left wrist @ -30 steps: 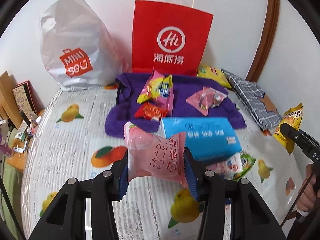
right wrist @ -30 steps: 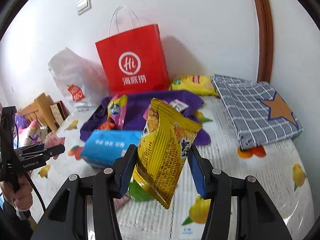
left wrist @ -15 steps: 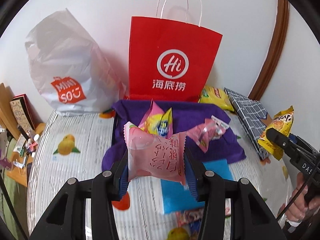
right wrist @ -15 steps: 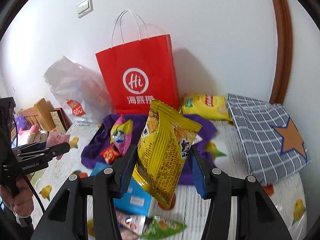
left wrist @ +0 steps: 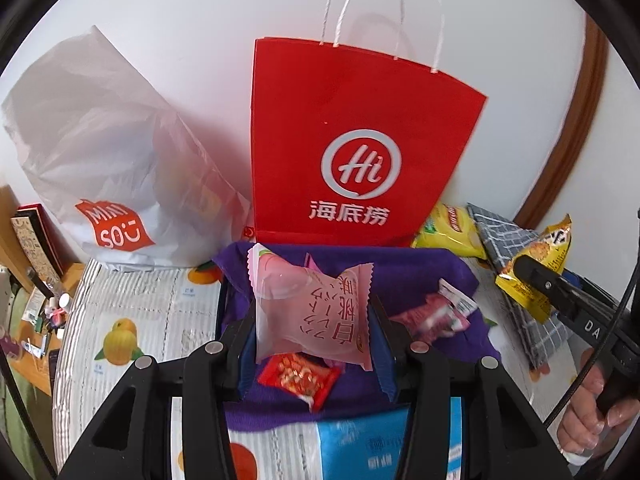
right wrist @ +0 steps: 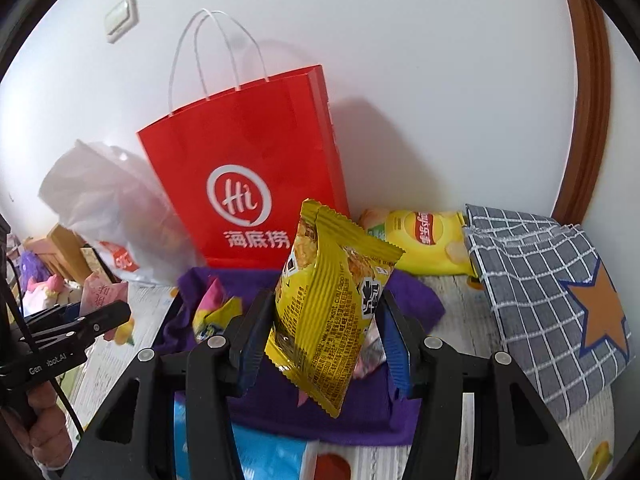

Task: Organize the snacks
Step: 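Carry the pink candy with the left tool while the right carries the yellow bag over the towel, then open the right tool dropping the yellow bag while the left drops the pink candy onto the towel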

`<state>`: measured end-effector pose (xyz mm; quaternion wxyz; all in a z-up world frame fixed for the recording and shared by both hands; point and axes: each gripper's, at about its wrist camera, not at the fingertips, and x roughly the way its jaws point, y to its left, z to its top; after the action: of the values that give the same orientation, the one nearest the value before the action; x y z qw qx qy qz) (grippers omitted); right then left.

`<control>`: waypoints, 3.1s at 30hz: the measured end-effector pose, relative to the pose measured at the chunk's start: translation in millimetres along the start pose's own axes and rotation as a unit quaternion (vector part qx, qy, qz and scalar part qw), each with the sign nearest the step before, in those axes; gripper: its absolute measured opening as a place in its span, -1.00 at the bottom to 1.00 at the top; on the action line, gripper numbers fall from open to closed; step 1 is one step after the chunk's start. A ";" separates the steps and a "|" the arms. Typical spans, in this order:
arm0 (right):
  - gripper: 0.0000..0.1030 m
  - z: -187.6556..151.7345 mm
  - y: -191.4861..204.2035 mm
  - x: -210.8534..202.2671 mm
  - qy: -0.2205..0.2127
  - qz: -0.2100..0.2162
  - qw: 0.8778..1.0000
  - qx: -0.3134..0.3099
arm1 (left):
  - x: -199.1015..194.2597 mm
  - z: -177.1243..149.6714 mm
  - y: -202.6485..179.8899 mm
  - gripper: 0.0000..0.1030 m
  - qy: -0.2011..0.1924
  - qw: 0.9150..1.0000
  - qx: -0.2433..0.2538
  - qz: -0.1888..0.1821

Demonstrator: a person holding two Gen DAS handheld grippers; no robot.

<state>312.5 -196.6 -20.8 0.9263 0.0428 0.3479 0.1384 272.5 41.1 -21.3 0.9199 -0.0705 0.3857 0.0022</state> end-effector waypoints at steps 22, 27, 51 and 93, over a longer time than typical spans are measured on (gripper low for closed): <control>0.01 -34.1 3.6 76.0 0.131 0.018 0.986 -0.101 | 64.3 -1.5 17.1 -0.12 0.052 0.998 -0.012 0.026; 0.01 -37.7 5.5 85.7 0.152 0.012 0.982 -0.107 | 68.7 -3.5 13.3 -0.12 0.059 0.998 -0.008 0.026; 0.02 -42.1 4.4 93.8 0.159 -0.005 0.981 -0.107 | 77.0 -8.1 4.0 -0.12 0.077 0.997 0.005 0.026; 0.43 -25.6 2.4 34.5 0.077 -0.019 0.995 -0.057 | 59.5 -7.3 -23.5 0.48 0.103 0.994 0.023 -0.023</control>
<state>319.9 -184.9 -61.5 0.9002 -0.0272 0.4102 0.1434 310.5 13.9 -65.6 0.8767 -0.0578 0.4763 -0.0356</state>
